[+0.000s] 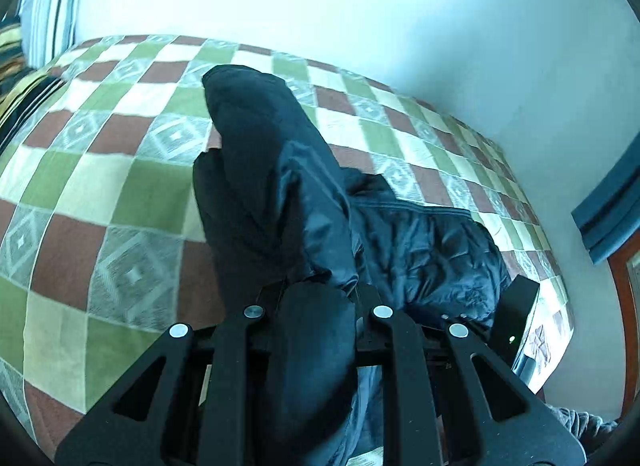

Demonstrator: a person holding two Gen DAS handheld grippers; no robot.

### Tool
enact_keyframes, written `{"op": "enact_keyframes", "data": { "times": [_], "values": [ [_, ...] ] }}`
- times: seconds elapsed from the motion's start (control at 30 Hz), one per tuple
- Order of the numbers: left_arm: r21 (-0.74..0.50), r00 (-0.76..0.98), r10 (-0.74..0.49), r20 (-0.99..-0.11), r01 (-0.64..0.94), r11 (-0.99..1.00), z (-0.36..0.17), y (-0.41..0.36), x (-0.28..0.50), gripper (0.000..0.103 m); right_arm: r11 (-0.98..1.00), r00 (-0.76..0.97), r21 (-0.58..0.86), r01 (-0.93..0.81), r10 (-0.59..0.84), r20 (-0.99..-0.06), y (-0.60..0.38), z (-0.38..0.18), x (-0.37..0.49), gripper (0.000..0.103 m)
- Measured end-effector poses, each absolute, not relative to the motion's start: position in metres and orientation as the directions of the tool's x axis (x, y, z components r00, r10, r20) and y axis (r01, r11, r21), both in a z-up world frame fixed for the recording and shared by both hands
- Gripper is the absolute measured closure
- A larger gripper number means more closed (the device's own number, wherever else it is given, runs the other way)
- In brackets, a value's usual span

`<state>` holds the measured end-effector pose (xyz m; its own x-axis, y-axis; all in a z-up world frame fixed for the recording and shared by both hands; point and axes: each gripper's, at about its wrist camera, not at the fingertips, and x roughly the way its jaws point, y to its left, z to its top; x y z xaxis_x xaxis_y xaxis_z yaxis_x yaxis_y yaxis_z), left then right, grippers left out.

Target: Fold large clothes

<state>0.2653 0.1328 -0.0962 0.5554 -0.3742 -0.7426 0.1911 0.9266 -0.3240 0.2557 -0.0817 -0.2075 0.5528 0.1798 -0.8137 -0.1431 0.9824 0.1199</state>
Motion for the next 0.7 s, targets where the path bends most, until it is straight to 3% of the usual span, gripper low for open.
{"op": "enact_keyframes", "data": {
  "times": [0.7],
  "values": [
    [-0.176, 0.58, -0.339, -0.741, 0.319, 0.931, -0.084, 0.003, 0.266, 0.089, 0.977, 0.608, 0.203, -0.065, 0.2, -0.768, -0.153, -0.185, 0.228, 0.072]
  ]
}}
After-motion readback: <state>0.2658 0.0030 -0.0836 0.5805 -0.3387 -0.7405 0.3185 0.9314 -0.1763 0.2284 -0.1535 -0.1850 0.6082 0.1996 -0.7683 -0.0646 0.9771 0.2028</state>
